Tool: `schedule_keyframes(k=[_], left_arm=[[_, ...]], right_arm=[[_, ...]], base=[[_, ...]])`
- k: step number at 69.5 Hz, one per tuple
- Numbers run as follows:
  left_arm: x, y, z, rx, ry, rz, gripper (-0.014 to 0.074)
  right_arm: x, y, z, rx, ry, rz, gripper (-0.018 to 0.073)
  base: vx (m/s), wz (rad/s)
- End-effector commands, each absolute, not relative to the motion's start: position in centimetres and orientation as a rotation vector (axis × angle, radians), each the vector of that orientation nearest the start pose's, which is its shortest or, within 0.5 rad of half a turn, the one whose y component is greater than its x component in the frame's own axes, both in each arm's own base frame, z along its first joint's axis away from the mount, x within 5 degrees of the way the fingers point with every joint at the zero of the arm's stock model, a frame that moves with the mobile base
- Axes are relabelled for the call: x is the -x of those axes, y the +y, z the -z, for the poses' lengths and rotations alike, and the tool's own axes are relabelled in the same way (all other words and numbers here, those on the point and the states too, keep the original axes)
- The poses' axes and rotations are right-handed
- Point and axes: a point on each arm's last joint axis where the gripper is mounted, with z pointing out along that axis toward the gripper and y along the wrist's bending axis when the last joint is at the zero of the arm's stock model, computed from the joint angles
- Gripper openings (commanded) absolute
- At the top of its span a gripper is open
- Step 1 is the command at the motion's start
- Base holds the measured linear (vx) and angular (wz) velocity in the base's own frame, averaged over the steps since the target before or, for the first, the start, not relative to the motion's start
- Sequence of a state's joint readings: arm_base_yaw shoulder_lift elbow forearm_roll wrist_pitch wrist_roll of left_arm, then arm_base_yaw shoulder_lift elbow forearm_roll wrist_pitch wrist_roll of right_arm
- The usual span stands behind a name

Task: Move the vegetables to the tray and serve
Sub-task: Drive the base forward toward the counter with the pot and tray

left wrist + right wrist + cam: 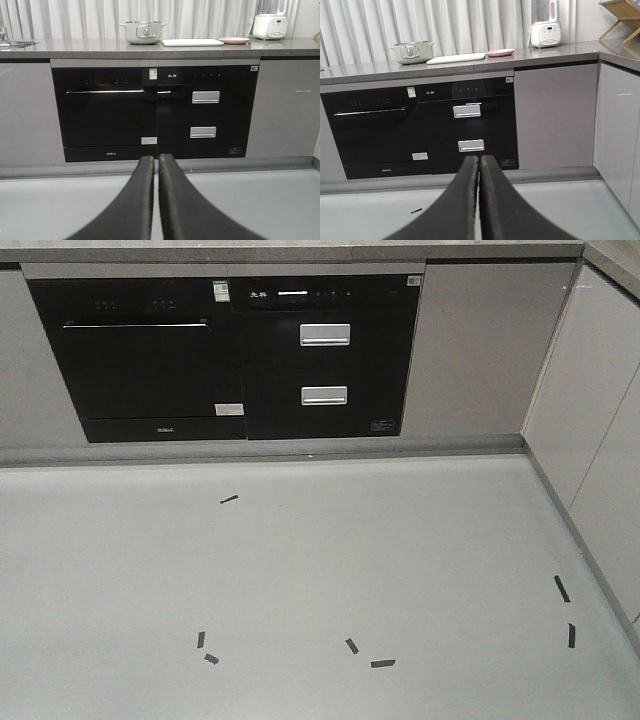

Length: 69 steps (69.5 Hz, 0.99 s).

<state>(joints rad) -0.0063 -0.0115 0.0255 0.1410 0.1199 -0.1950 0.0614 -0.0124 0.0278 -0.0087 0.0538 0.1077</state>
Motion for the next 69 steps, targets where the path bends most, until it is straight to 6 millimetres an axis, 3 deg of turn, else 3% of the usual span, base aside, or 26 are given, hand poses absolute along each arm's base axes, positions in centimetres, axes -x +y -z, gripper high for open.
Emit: schedule_keyframes(k=[1, 69], left_arm=[[-5.64, 0.03, -19.45, 0.045, 1.55, 0.045, -0.0006], [-5.64, 0.03, -19.45, 0.045, 1.55, 0.045, -0.0006]], right_arm=[[-5.63, 0.32, -20.18, -0.025, 1.483, -0.117, -0.0003], [-5.63, 0.32, -20.18, -0.025, 1.483, -0.117, -0.0003]], base=[[0.0, 0.0], [0.0, 0.0]])
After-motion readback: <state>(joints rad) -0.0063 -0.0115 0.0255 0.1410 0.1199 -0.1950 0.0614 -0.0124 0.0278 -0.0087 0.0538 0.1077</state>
